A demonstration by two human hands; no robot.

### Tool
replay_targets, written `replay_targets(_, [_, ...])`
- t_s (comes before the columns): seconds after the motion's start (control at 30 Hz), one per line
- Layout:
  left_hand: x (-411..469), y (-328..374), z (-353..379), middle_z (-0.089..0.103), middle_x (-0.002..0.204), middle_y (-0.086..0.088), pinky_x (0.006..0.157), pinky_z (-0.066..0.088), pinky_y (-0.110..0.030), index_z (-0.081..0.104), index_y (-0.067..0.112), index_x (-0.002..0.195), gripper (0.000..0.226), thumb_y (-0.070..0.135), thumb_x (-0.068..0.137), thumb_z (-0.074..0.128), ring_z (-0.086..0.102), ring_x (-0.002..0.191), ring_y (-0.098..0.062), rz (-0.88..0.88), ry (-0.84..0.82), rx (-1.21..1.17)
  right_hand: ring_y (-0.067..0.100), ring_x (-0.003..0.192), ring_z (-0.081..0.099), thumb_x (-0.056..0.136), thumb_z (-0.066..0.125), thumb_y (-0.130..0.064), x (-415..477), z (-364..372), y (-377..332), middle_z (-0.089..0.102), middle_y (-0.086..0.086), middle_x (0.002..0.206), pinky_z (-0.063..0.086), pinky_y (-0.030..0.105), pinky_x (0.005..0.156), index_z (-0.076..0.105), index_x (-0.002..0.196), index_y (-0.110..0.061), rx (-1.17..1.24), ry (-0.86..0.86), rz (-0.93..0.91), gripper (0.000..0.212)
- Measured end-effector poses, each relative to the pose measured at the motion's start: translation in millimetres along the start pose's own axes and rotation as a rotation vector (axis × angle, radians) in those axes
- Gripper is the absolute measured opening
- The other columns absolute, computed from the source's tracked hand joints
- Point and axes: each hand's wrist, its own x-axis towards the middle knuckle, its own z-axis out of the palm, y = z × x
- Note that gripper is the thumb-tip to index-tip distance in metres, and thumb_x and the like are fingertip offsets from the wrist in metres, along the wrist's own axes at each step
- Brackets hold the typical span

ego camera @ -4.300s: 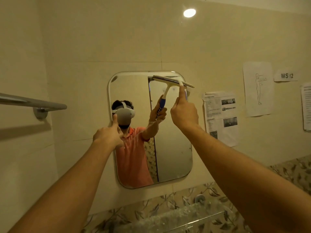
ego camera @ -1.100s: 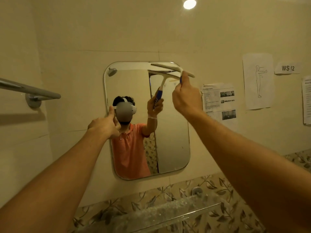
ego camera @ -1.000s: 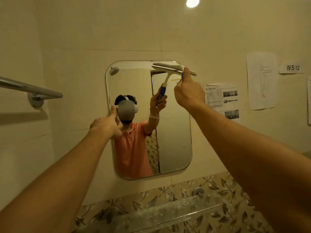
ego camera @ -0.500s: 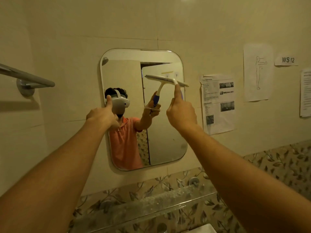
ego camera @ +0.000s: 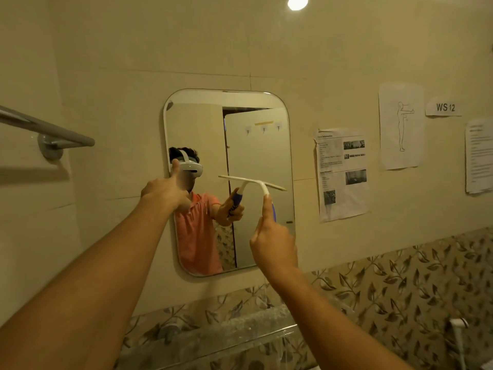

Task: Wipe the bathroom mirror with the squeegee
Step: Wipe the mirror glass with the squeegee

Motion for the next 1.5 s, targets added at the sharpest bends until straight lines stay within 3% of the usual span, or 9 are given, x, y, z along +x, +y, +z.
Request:
replay_targets(0.13, [-2.2, -1.0, -0.8, 0.056, 0.104, -0.017, 0.09, 0.054, -0.043, -0.023, 0.034, 0.154, 0.108, 0.027, 0.087, 0.06, 0.055, 0.095, -0.032, -0.008, -0.006, 0.0, 0.016, 0.06, 0.057, 0.106, 0.037, -0.022, -16.1, 8.5, 11.5, 0.059, 0.005, 0.074, 0.055, 0.034, 0.056, -0.022, 0.157, -0.038, 0.015, -0.025, 0.021, 0.08])
replay_targets(0.27, [-3.7, -2.8, -0.7, 0.059, 0.114, -0.017, 0.094, 0.052, -0.045, -0.023, 0.035, 0.154, 0.107, 0.029, 0.087, 0.061, 0.058, 0.106, -0.034, -0.006, -0.001, 0.013, 0.016, 0.06, 0.056, 0.109, 0.031, -0.027, -23.8, 4.4, 25.4, 0.06, 0.004, 0.073, 0.053, 0.035, 0.056, -0.013, 0.16, -0.04, 0.059, -0.057, 0.06, 0.068])
replay_targets(0.37, [-3.1, -1.9, -0.9, 0.058, 0.112, -0.017, 0.093, 0.053, -0.045, -0.023, 0.035, 0.154, 0.107, 0.03, 0.088, 0.061, 0.058, 0.102, -0.033, -0.01, -0.014, 0.026, 0.018, 0.058, 0.056, 0.11, 0.029, -0.034, -14.5, -9.7, 25.5, 0.06, 0.004, 0.07, 0.057, 0.042, 0.056, -0.005, 0.159, -0.045, 0.134, 0.01, 0.046, 0.061])
replay_targets(0.5, [-3.2, -0.5, -3.3, 0.058, 0.116, -0.018, 0.093, 0.054, -0.045, -0.023, 0.034, 0.154, 0.11, 0.031, 0.088, 0.064, 0.059, 0.102, -0.032, -0.013, -0.017, 0.038, 0.016, 0.055, 0.052, 0.11, 0.028, -0.038, 27.9, -38.1, 10.3, 0.056, 0.003, 0.067, 0.052, 0.039, 0.05, 0.0, 0.16, -0.045, 0.204, 0.155, 0.012, 0.057])
replay_targets(0.67, [-2.0, -1.5, -4.0, 0.057, 0.118, -0.018, 0.091, 0.053, -0.043, -0.022, 0.034, 0.155, 0.106, 0.03, 0.089, 0.061, 0.057, 0.104, -0.032, 0.002, -0.009, 0.045, 0.015, 0.057, 0.052, 0.111, 0.029, -0.038, 84.7, -62.2, -8.0, 0.055, 0.005, 0.073, 0.043, 0.032, 0.049, 0.006, 0.161, -0.042, 0.19, 0.218, 0.006, 0.055])
replay_targets(0.87, [3.7, -3.9, -2.6, 0.06, 0.112, -0.016, 0.083, 0.053, -0.04, -0.021, 0.033, 0.155, 0.103, 0.03, 0.089, 0.057, 0.055, 0.094, -0.03, 0.024, 0.007, 0.046, 0.016, 0.059, 0.054, 0.11, 0.031, -0.031, 91.7, -51.3, -8.5, 0.055, 0.006, 0.075, 0.04, 0.03, 0.048, -0.004, 0.161, -0.038, 0.089, 0.231, 0.022, 0.063])
replay_targets(1.03, [5.4, -4.2, 1.9, 0.058, 0.106, -0.018, 0.086, 0.055, -0.042, -0.023, 0.035, 0.154, 0.107, 0.031, 0.087, 0.061, 0.058, 0.095, -0.032, 0.016, 0.008, 0.044, 0.021, 0.061, 0.059, 0.108, 0.037, -0.026, 67.5, -23.0, 9.3, 0.059, 0.01, 0.077, 0.054, 0.036, 0.053, -0.01, 0.16, -0.036, 0.059, 0.206, 0.039, 0.071])
replay_targets(1.3, [9.8, -4.7, 7.8, 0.059, 0.11, -0.019, 0.086, 0.054, -0.042, -0.021, 0.033, 0.155, 0.102, 0.041, 0.091, 0.057, 0.059, 0.098, -0.034, 0.012, 0.034, 0.031, 0.018, 0.058, 0.055, 0.107, 0.037, -0.023, 22.1, 3.4, 31.6, 0.054, 0.006, 0.071, 0.045, 0.031, 0.047, -0.012, 0.161, -0.036, 0.018, 0.153, 0.054, 0.074])
replay_targets(1.5, [3.2, -4.6, 7.9, 0.058, 0.114, -0.021, 0.081, 0.05, -0.041, -0.02, 0.033, 0.156, 0.106, 0.035, 0.087, 0.061, 0.056, 0.106, -0.037, 0.023, 0.041, 0.03, 0.014, 0.056, 0.051, 0.107, 0.038, -0.02, -2.3, 18.9, 45.4, 0.054, 0.004, 0.071, 0.034, 0.026, 0.045, -0.015, 0.161, -0.034, -0.011, 0.097, 0.061, 0.077])
